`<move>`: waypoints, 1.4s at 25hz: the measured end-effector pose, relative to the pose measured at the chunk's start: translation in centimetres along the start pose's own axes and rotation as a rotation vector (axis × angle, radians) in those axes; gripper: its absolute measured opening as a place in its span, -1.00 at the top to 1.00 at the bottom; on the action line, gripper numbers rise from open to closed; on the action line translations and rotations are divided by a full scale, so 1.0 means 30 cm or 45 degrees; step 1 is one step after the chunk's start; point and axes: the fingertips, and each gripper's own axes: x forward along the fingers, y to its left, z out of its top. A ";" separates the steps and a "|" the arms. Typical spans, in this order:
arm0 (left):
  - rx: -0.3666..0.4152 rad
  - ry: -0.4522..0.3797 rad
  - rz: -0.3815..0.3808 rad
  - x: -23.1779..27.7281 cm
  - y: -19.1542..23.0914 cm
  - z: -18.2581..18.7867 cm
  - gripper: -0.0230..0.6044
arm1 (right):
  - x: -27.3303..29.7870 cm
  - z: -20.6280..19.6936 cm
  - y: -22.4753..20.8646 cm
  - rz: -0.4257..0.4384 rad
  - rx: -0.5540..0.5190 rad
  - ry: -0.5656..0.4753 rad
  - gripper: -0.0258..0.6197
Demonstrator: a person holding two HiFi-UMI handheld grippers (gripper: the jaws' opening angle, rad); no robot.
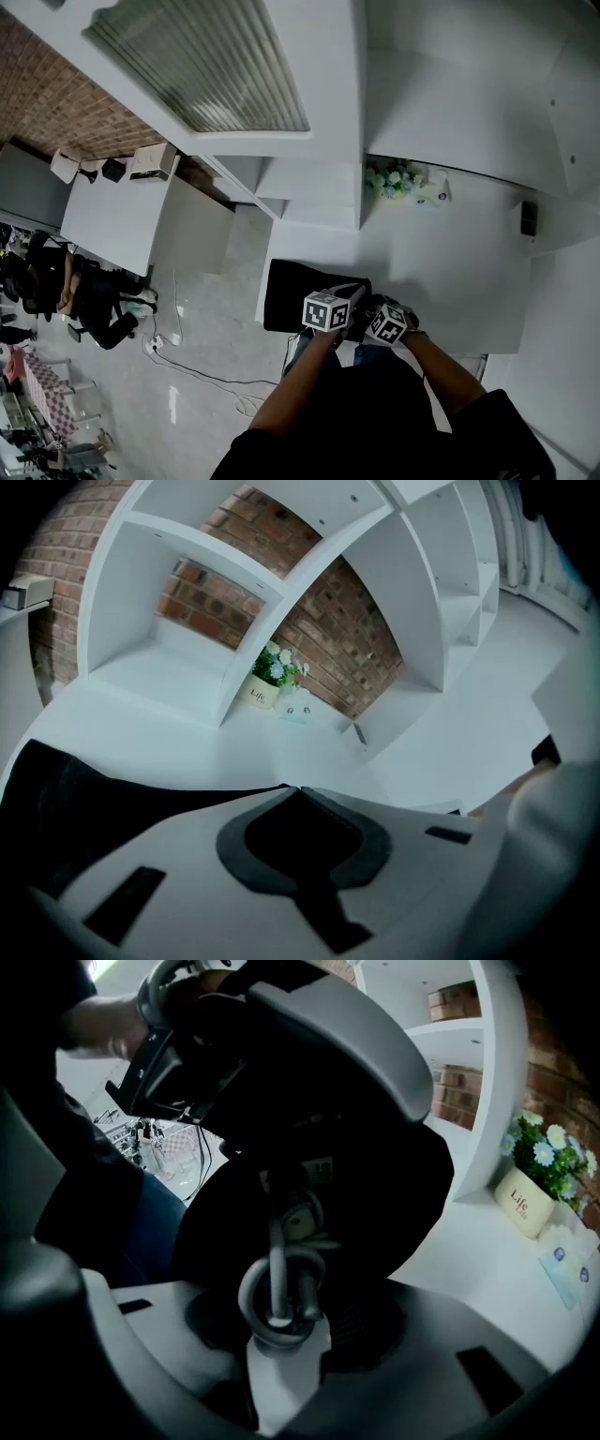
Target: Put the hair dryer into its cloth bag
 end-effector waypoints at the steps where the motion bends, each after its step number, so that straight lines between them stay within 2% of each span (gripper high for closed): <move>1: 0.003 0.001 0.000 -0.001 0.003 0.000 0.84 | 0.009 0.001 -0.003 0.001 -0.002 0.009 0.35; 8: -0.009 0.009 0.007 -0.008 0.023 -0.011 0.85 | 0.018 -0.012 -0.012 -0.027 0.011 0.040 0.28; 10: -0.007 0.008 0.006 -0.004 0.024 -0.011 0.85 | -0.027 -0.001 -0.012 -0.026 0.017 0.013 0.18; 16: -0.012 0.015 0.017 0.002 0.030 -0.018 0.85 | -0.160 -0.012 -0.001 -0.030 0.057 -0.089 0.16; 22: -0.008 0.019 0.019 0.012 0.013 -0.032 0.85 | -0.117 -0.096 0.011 -0.042 0.075 -0.022 0.24; 25: -0.007 0.017 0.027 0.007 0.010 -0.032 0.85 | -0.099 -0.102 0.011 -0.058 0.086 -0.025 0.46; 35: 0.012 0.029 0.010 -0.002 0.013 -0.026 0.85 | -0.087 -0.005 0.018 -0.057 0.050 -0.092 0.50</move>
